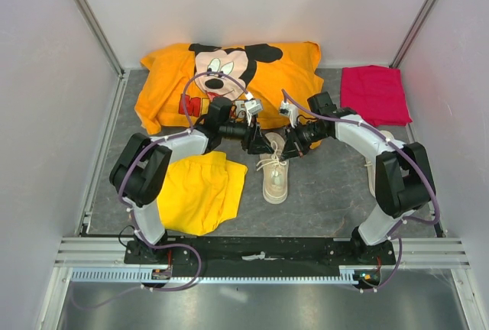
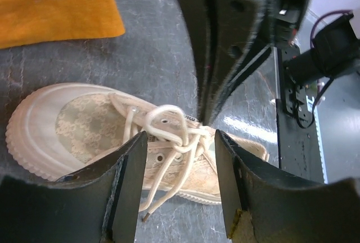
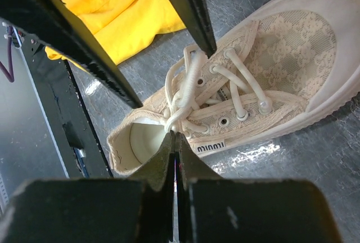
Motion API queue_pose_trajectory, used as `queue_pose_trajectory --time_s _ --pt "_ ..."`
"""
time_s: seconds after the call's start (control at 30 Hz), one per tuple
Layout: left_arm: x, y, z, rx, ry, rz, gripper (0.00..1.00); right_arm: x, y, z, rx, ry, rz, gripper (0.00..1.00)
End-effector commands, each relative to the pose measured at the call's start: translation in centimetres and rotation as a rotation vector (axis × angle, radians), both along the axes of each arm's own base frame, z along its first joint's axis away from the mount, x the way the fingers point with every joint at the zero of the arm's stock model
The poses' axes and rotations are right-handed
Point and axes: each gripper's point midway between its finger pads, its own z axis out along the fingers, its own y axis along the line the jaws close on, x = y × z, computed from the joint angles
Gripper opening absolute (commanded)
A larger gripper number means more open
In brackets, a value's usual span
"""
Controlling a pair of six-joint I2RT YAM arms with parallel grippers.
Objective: Tie the shoes
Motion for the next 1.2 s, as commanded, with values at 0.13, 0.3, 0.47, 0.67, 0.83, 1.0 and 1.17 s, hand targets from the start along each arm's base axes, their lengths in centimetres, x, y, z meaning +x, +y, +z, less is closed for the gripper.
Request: queue_pose_trajectory --time_s 0.13,0.3,0.47,0.67,0.83,1.0,1.17 --pt "0.4 -1.4 -0.4 -0.004 0.053 0.043 0.57 0.1 0.4 1.6 0.033 -0.057 0.005 0.0" --pt "0.5 -1.9 -0.8 -0.004 0.086 0.062 0.57 -0.2 0.3 1.5 0.028 -0.055 0.007 0.0" --pt "0.9 -2.4 -1.1 -0.007 0.108 0.075 0.39 -0.5 0.0 1.4 0.02 -0.064 0.015 0.0" --pt "1.1 -1.7 -0.9 -0.01 0.101 0.084 0.01 -1.2 -1.2 0.9 -0.033 -0.072 0.025 0.0" --pt "2.4 -0.4 -0.2 -0.021 0.086 0.117 0.02 -1.7 -2.2 0.6 -0.06 -0.084 0.038 0.0" --pt "2.9 0.2 -0.3 -0.013 0.076 0.127 0.02 -2.0 -2.5 0.2 -0.074 -0.08 0.055 0.0" --pt "2.9 0.4 -0.4 -0.003 0.07 0.129 0.02 -3.0 -3.3 -0.4 -0.103 -0.087 0.106 0.0"
